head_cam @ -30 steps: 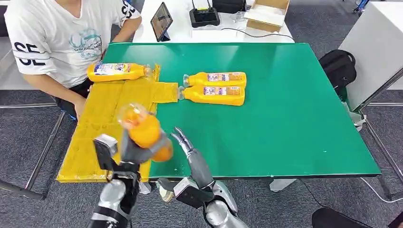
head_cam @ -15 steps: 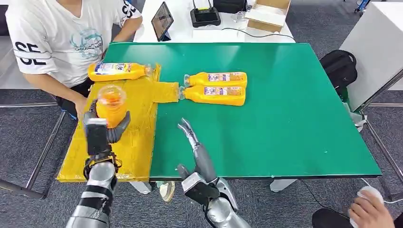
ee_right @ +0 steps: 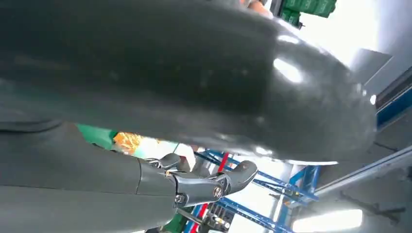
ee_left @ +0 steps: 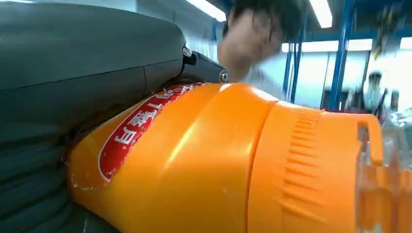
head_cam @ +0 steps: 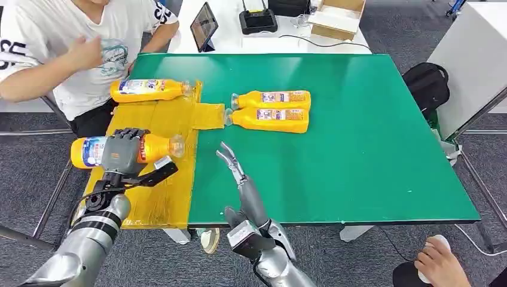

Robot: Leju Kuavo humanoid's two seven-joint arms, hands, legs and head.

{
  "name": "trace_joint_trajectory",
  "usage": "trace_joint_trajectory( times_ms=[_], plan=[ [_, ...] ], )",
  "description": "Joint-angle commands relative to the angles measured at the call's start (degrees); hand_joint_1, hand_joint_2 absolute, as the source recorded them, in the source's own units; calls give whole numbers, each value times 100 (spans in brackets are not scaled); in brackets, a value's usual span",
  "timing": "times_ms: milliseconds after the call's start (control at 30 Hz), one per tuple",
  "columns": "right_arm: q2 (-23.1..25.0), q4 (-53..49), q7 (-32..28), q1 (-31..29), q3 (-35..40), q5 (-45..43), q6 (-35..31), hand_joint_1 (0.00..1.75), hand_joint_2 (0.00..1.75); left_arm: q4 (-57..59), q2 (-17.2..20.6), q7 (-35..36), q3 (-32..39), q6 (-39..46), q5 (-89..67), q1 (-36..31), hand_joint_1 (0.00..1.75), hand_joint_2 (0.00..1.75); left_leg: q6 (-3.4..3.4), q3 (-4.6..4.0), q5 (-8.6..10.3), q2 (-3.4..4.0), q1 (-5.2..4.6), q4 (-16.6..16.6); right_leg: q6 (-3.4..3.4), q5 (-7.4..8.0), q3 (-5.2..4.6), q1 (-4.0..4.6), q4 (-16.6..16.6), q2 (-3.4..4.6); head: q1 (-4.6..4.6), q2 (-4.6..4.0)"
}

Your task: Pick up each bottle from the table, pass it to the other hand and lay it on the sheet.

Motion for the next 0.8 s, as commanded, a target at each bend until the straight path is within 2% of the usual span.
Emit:
trace_joint_trajectory(
  times_ms=[33,500,533,800],
  plan=[
    [-132,107,36,-163,168,-23,31,0,0,1432,222,-61,-106,-734,274,-537,175,175,7,15,-6,2,1,-2,-11,-5,16,4,-4,-3,4,0],
    [-116,211,147,-127,149,13,81,0,0,1573,202,74,-216,-1340,313,-385,175,175,9,26,-9,6,1,-5,-16,-7,27,6,-8,-1,4,0],
    [-113,234,199,-126,131,15,94,0,0,1617,201,152,-284,-1615,268,-401,45,175,7,20,-7,4,0,-4,-13,-5,21,4,-6,-1,2,0],
    [-113,234,199,-126,131,15,94,0,0,1617,201,152,-284,-1615,268,-401,45,175,10,31,-9,9,0,-7,-17,-5,30,4,-9,2,4,0]
  ],
)
